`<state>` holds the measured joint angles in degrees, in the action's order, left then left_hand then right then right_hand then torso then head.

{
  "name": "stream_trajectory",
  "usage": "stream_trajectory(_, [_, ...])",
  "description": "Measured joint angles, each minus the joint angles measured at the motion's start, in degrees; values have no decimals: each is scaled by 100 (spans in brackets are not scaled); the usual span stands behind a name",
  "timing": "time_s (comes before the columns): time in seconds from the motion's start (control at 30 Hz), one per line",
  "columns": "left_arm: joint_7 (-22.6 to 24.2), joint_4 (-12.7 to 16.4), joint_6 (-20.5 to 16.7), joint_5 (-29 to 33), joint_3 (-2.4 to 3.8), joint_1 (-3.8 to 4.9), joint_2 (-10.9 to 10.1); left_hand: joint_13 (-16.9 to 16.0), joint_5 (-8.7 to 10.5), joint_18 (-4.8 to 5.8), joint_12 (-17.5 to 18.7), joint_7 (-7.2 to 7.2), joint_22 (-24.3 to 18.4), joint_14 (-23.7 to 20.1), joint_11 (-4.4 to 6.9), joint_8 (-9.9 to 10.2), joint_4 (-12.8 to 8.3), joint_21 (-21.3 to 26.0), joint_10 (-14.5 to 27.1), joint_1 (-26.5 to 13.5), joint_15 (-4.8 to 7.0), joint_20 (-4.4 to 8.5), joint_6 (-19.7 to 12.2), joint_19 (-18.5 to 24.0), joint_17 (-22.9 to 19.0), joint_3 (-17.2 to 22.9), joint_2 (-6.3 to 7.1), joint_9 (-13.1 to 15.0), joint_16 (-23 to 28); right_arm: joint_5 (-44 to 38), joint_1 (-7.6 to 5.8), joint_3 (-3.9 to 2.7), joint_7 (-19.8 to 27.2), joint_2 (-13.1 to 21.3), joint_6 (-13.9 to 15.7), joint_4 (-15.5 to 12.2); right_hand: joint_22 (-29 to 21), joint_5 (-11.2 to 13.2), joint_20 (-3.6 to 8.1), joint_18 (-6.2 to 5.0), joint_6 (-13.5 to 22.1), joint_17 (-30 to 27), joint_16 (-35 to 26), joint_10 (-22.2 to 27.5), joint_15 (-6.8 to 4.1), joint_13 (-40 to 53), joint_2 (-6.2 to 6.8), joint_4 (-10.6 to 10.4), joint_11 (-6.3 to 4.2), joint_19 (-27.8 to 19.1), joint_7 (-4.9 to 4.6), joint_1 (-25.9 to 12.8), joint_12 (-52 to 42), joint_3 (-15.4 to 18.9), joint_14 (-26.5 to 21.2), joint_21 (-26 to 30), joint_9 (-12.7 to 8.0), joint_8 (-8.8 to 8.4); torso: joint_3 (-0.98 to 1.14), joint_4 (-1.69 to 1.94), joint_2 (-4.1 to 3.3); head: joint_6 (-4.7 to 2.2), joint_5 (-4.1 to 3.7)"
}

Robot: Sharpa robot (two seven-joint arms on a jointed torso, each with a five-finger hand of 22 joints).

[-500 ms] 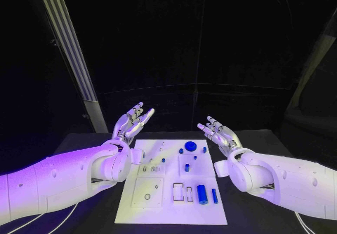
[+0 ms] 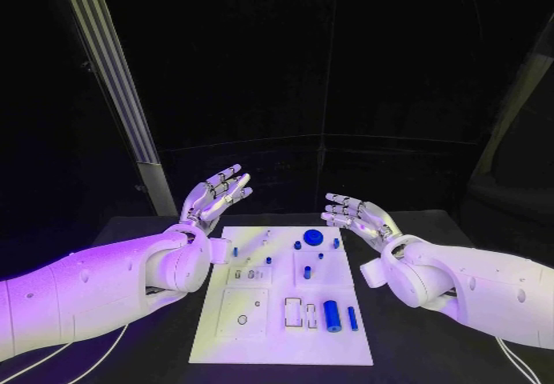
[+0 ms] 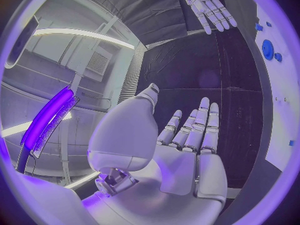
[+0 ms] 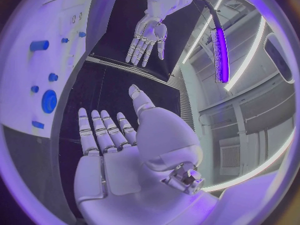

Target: Assemble the parts on the task board

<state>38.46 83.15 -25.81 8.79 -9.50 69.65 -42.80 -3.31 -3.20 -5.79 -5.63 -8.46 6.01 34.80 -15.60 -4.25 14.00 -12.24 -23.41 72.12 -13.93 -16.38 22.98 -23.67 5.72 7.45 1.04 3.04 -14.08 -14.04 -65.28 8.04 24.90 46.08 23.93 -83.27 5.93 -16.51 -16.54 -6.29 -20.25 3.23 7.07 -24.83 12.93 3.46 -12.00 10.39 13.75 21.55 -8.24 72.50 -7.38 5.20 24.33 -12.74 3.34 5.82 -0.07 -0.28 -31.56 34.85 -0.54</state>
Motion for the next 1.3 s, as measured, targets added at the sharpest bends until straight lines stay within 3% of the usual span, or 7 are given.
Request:
stream_trajectory(0.13, [14, -12, 108, 10, -1, 0, -105, -115, 1, -374, -440, -108, 313, 1253, 168, -263, -191, -786, -1647, 69, 297, 14, 1233, -1547, 132, -106, -69, 112, -433, -592, -27, -168, -3, 0, 96, 123, 220, 34, 53, -132, -1160, 75, 330, -1176, -166, 51, 99, 278, -106, 1018, -100, 218, -301, -89, 1320, -571, 122, 310, 2, 0, -3, 4, -4])
stream_trajectory(0.2, [18, 14, 187, -11, -3, 0, -184, -119, 1, -415, -545, -205, 362, 1766, 269, -391, -291, -959, -2158, 98, 426, 51, 1907, -1964, 200, -154, -98, 155, -523, -979, -38, -248, -18, 2, 135, 196, 300, 34, 107, -223, -1558, 77, 407, -1572, -247, 50, 121, 359, -159, 1402, -154, 303, -362, -125, 1763, -790, 141, 391, 3, 0, -9, 5, -4])
stream_trajectory(0.33, [27, 156, 377, -88, -9, 6, -341, -106, 2, -416, -590, -370, 384, 2376, 414, -493, -401, -1111, -2726, 122, 595, 188, 2590, -2404, 329, -233, -158, 176, -546, -1788, -123, -329, -100, 0, 142, 310, 482, 34, 264, -271, -2263, 70, 456, -2291, -423, 30, 193, 468, -273, 2155, -268, 467, -387, -234, 2550, -1266, 148, 461, 1, 0, -35, 8, -9])
stream_trajectory(0.57, [35, 590, 685, -242, -23, 36, -585, -67, 3, -416, -506, -434, 336, 2532, 476, -481, -502, -1111, -2974, 156, 645, 266, 2762, -2501, 403, -334, -224, 109, -382, -3391, -442, -387, -461, -135, 19, 557, 894, 66, 556, -309, -3068, 51, 484, -3264, -708, 15, 336, 603, -484, 2970, -398, 679, -339, -375, 3599, -2148, 110, 498, -10, 19, -171, -53, -38])
stream_trajectory(0.77, [39, 972, 846, -311, -24, 120, -854, -60, 3, -416, -471, -434, 311, 2531, 455, -448, -542, -1070, -2994, 160, 645, 266, 2761, -2501, 421, -370, -227, 92, -310, -5071, -670, -397, -1052, -331, -109, 725, 1382, -51, 755, -308, -3503, 49, 455, -3918, -903, 15, 487, 615, -642, 3247, -298, 686, -146, -555, 4389, -3031, 76, 372, -43, 79, -328, -109, -100])
stream_trajectory(0.9, [41, 1199, 939, -263, -24, 143, -979, -56, 3, -416, -451, -433, 305, 2552, 455, -422, -558, -1070, -2994, 160, 625, 266, 2761, -2501, 428, -360, -227, 91, -301, -6178, -722, -400, -1541, -461, -212, 728, 1900, -188, 895, -398, -3862, 39, 312, -4405, -1095, 46, 815, 624, -810, 3408, -131, 524, 86, -859, 5204, -3943, 60, 163, -65, 138, -436, -141, -143])
stream_trajectory(1.3, [40, 1683, 1247, 208, -31, 167, -1102, -56, 3, -414, -389, -433, 292, 2593, 455, -373, -595, -1070, -2994, 182, 625, 246, 2760, -2521, 451, -396, -249, 81, -278, -8135, -752, -401, -2602, -760, -563, 735, 2200, 169, 1034, -397, -3972, 80, 428, -4661, -1274, 80, 1090, 586, -933, 3659, -21, 249, 177, -1529, 5942, -4517, 60, -84, -133, 284, -745, -213, -197])
